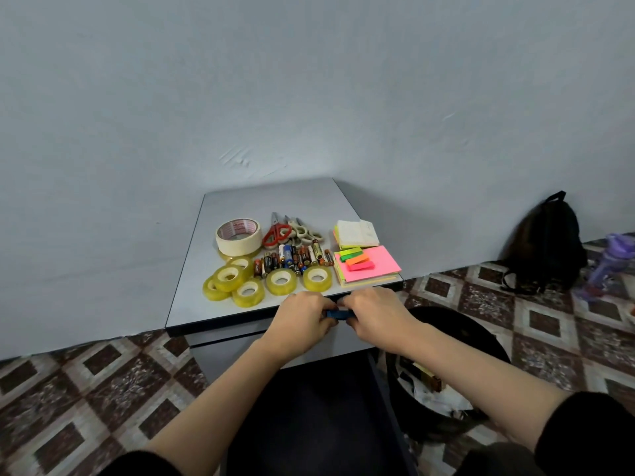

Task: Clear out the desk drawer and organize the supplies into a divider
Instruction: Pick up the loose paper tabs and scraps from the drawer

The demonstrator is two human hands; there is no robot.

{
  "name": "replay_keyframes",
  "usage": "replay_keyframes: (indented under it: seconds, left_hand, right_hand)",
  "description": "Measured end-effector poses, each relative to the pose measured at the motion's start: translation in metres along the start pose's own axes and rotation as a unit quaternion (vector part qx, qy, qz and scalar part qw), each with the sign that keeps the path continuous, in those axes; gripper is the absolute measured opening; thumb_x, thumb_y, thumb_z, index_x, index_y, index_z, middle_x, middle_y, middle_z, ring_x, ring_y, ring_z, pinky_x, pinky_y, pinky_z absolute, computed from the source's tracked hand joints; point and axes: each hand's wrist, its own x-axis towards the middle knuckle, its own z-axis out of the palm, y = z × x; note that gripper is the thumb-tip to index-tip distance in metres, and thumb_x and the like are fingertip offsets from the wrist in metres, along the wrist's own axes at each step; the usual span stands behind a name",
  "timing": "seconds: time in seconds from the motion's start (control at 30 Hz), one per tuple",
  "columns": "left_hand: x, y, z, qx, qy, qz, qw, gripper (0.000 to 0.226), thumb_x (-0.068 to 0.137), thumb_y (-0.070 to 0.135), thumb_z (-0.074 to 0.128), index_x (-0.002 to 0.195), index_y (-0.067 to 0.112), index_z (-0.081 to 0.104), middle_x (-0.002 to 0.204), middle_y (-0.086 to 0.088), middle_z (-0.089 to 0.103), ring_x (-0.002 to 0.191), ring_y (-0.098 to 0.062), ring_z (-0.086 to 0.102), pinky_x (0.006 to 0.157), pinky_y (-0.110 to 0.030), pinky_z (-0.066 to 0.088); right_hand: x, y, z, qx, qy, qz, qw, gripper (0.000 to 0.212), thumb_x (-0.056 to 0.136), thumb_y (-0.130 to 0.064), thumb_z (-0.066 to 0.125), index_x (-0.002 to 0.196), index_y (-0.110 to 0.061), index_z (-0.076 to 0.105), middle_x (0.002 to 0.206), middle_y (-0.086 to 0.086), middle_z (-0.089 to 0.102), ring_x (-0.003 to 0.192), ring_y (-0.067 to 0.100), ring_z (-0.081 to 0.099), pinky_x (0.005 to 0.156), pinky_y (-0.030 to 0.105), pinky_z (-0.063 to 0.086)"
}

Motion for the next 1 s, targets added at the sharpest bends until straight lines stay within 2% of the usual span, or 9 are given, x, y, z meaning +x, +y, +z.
replay_keyframes:
  seconds: [0.07, 0.13, 0.23, 0.33, 0.4, 0.5, 0.67, 1.0]
  left_hand:
    - [0.008, -0.001, -0.003, -0.011, 0.016, -0.003, 1.0, 0.025, 0.089, 0.024, 0.057, 0.111, 0.018, 0.067, 0.1, -0.006, 0.067, 0.094, -0.024, 0.058, 0.075, -0.036, 0.046]
    - [0.014, -0.003, -0.006, -0.022, 0.035, 0.001, 0.999, 0.028, 0.089, 0.024, 0.059, 0.115, 0.018, 0.066, 0.105, -0.004, 0.067, 0.098, -0.022, 0.058, 0.081, -0.035, 0.048]
    - [0.016, -0.015, -0.007, -0.036, 0.054, 0.002, 0.998, 0.035, 0.088, 0.031, 0.061, 0.122, 0.02, 0.062, 0.121, 0.003, 0.063, 0.111, -0.014, 0.054, 0.093, -0.025, 0.043]
    - [0.012, -0.032, -0.006, -0.008, 0.032, -0.015, 0.999, 0.037, 0.09, 0.034, 0.059, 0.124, 0.02, 0.06, 0.13, 0.004, 0.057, 0.121, -0.012, 0.049, 0.1, -0.026, 0.041]
    - [0.007, -0.04, -0.003, 0.004, 0.002, -0.036, 0.999, 0.038, 0.091, 0.033, 0.057, 0.127, 0.019, 0.058, 0.131, 0.003, 0.057, 0.121, -0.013, 0.05, 0.1, -0.028, 0.042]
    - [0.002, -0.046, 0.003, 0.019, -0.02, -0.044, 0.999, 0.041, 0.092, 0.033, 0.054, 0.131, 0.022, 0.054, 0.139, 0.005, 0.05, 0.128, -0.013, 0.043, 0.103, -0.026, 0.035]
    - [0.0, -0.049, 0.008, 0.004, -0.003, -0.047, 0.999, 0.04, 0.092, 0.032, 0.054, 0.131, 0.023, 0.054, 0.14, 0.007, 0.048, 0.131, -0.01, 0.039, 0.104, -0.024, 0.033]
    - [-0.002, -0.052, 0.014, -0.023, 0.025, -0.046, 0.998, 0.027, 0.092, 0.028, 0.054, 0.115, 0.023, 0.067, 0.139, 0.007, 0.049, 0.129, -0.008, 0.04, 0.098, -0.02, 0.034]
  right_hand:
    - [0.005, 0.007, -0.004, 0.007, 0.02, -0.004, 1.0, 0.024, 0.092, -0.017, 0.048, 0.11, -0.011, 0.062, 0.11, 0.009, 0.063, 0.101, 0.029, 0.058, 0.075, 0.034, 0.043]
    - [0.01, 0.013, -0.007, 0.012, 0.031, -0.004, 0.999, 0.023, 0.091, -0.017, 0.049, 0.107, -0.011, 0.064, 0.106, 0.01, 0.065, 0.097, 0.028, 0.058, 0.071, 0.033, 0.042]
    - [0.019, 0.027, -0.014, 0.018, 0.041, 0.009, 0.999, 0.025, 0.091, -0.017, 0.049, 0.109, -0.013, 0.065, 0.11, 0.007, 0.064, 0.101, 0.025, 0.057, 0.076, 0.031, 0.044]
    - [0.028, 0.049, -0.024, 0.029, 0.059, 0.052, 0.997, 0.028, 0.091, -0.016, 0.05, 0.114, -0.016, 0.066, 0.113, 0.005, 0.064, 0.102, 0.024, 0.058, 0.078, 0.029, 0.043]
    - [0.033, 0.061, -0.025, 0.017, 0.058, 0.068, 0.996, 0.028, 0.09, -0.016, 0.051, 0.113, -0.017, 0.066, 0.114, 0.004, 0.064, 0.102, 0.024, 0.058, 0.08, 0.032, 0.045]
    - [0.039, 0.065, -0.019, 0.003, 0.035, 0.068, 0.997, 0.027, 0.09, -0.014, 0.05, 0.112, -0.015, 0.065, 0.115, 0.004, 0.063, 0.103, 0.024, 0.057, 0.082, 0.033, 0.045]
    - [0.044, 0.064, -0.01, 0.008, 0.008, 0.057, 0.998, 0.028, 0.09, -0.013, 0.051, 0.114, -0.014, 0.064, 0.119, 0.004, 0.059, 0.107, 0.022, 0.055, 0.086, 0.032, 0.046]
    - [0.055, 0.066, -0.009, 0.021, -0.003, 0.058, 0.998, 0.023, 0.089, -0.013, 0.055, 0.109, -0.012, 0.065, 0.114, 0.005, 0.06, 0.101, 0.021, 0.057, 0.083, 0.031, 0.047]
